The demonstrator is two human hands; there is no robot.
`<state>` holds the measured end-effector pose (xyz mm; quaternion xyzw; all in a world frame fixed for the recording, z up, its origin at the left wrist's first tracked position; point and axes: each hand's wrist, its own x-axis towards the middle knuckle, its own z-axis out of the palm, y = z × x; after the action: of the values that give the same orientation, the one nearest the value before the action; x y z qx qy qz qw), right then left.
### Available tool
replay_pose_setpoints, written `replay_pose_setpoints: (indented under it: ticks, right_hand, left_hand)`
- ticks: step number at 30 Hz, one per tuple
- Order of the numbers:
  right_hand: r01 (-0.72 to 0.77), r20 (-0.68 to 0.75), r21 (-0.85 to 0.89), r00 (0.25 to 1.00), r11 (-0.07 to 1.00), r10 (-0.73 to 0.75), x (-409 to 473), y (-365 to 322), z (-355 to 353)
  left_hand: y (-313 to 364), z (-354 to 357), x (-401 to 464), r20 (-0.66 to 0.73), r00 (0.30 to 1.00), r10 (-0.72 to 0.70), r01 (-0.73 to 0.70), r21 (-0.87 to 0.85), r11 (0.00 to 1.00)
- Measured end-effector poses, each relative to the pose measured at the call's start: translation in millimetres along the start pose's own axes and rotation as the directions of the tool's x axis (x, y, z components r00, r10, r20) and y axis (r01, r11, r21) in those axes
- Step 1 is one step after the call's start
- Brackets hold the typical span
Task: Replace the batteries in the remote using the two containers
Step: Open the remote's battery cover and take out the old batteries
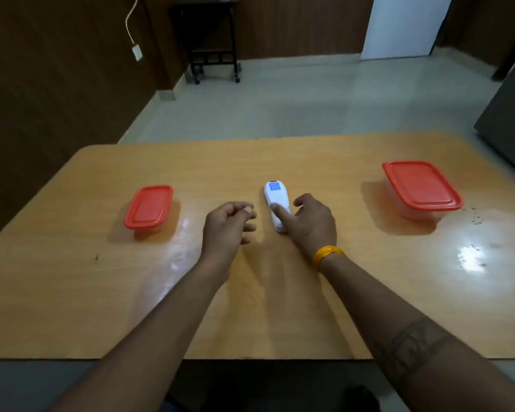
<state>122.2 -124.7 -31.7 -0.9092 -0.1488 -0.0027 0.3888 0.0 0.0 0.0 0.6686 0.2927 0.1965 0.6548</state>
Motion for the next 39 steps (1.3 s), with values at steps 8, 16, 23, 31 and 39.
replay_pose_setpoints:
  ticks: [8, 16, 23, 31, 39]
  right_hand:
    - [-0.018, 0.117, -0.243, 0.992, 0.97, 0.048, -3.3, -17.2, 0.5]
    - [-0.182, 0.11, 0.153, 0.98, 0.971, 0.167, -24.7, -22.9, -23.3]
    - [-0.044, 0.104, 0.304, 0.994, 0.952, 0.013, -74.4, -30.3, -45.7]
    - [-0.296, 0.302, 0.582, 0.943, 0.757, 0.137, -79.1, -38.9, -41.3]
    - [-0.3, 0.261, 0.688, 0.952, 0.661, 0.159, -65.9, -34.3, -28.2]
  left_hand:
    - [-1.9, -12.4, -10.0, 0.033, 0.988, -0.152, 0.151, 0.045, 0.988]
    - [6.6, -8.9, -5.6, 0.046, 0.969, -0.241, 0.244, -0.074, 0.967]
    - [20.8, 13.1, -18.4, 0.12, 0.968, -0.22, 0.242, -0.224, 0.944]
    - [21.5, 23.4, -29.8, -0.011, 0.988, -0.154, 0.145, -0.283, 0.948]
    - [13.6, 35.6, -35.9, 0.018, 0.975, -0.221, 0.216, -0.298, 0.93]
